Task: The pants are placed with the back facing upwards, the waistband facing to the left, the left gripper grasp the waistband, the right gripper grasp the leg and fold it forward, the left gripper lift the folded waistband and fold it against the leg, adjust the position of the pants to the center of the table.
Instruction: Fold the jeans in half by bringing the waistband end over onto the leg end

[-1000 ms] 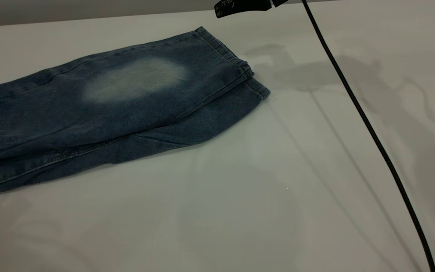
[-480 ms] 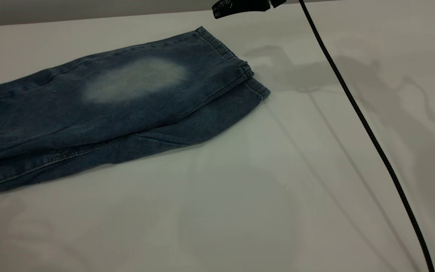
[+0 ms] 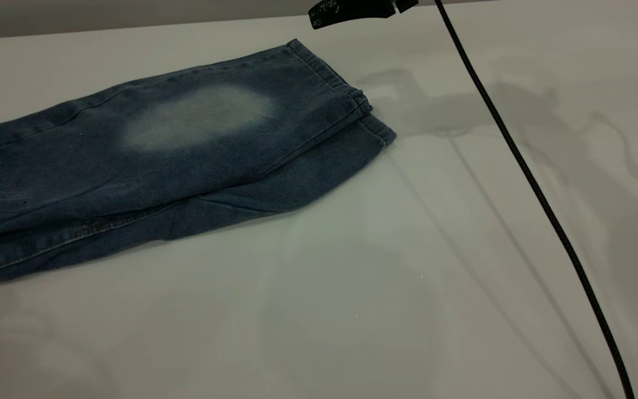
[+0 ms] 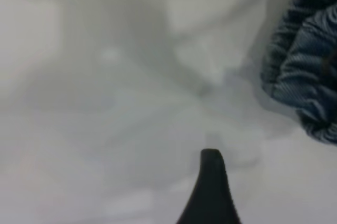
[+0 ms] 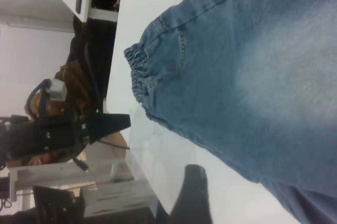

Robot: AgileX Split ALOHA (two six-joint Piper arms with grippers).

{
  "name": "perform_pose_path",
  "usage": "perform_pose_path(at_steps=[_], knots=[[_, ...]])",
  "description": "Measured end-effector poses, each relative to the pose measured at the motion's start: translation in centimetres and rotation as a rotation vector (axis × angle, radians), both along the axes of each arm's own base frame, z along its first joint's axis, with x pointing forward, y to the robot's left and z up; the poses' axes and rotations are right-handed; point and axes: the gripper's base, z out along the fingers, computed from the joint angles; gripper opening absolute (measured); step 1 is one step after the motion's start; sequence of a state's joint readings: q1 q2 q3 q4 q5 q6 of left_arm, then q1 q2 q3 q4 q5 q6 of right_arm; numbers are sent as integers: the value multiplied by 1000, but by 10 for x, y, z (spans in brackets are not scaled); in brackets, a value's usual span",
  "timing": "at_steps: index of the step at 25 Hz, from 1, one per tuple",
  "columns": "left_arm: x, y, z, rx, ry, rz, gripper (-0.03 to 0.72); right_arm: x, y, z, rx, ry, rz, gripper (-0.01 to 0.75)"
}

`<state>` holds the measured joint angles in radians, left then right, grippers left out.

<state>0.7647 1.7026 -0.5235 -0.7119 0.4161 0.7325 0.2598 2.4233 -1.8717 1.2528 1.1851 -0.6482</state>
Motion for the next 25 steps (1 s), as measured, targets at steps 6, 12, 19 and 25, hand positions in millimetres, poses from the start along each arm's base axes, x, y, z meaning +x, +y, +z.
perform_pose_path(at_steps=[6, 12, 19, 25], knots=[[1, 2, 0, 25, -7, -6, 632, 0, 0, 0, 0, -7, 3, 563], [2, 10, -1, 102, -14, 19, 690, 0, 0, 0, 0, -16, 7, 556], [5, 3, -24, -41, 10, 32, 689, 0, 0, 0, 1, -33, 15, 554], [17, 1, -24, -83, -102, 26, 669, 0, 0, -1, -5, -34, 18, 553]])
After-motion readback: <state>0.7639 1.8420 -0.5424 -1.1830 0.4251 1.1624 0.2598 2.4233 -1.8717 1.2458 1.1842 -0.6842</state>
